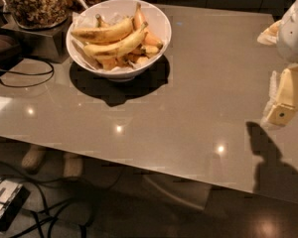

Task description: Pick banana from white bowl

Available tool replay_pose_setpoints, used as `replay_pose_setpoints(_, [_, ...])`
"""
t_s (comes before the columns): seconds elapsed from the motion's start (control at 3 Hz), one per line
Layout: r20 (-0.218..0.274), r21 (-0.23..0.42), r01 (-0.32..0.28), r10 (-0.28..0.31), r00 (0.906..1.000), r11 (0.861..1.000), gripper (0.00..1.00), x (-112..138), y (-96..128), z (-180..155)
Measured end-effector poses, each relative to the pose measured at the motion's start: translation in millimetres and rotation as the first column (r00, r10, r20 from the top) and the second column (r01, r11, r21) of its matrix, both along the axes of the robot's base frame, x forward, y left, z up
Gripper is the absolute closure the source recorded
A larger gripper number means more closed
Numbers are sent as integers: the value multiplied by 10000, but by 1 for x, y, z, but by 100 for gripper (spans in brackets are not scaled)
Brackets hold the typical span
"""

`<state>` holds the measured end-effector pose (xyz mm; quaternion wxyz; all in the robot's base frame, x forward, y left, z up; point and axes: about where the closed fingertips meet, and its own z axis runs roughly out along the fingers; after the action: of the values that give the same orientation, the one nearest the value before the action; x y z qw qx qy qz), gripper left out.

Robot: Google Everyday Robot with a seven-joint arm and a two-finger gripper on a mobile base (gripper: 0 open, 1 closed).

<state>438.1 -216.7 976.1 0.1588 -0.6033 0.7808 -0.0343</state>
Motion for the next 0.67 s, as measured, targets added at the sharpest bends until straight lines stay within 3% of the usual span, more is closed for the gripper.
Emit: replay_pose_setpoints(0.67, [-40,-11,-64,64,10000,10000,0,5,12,3])
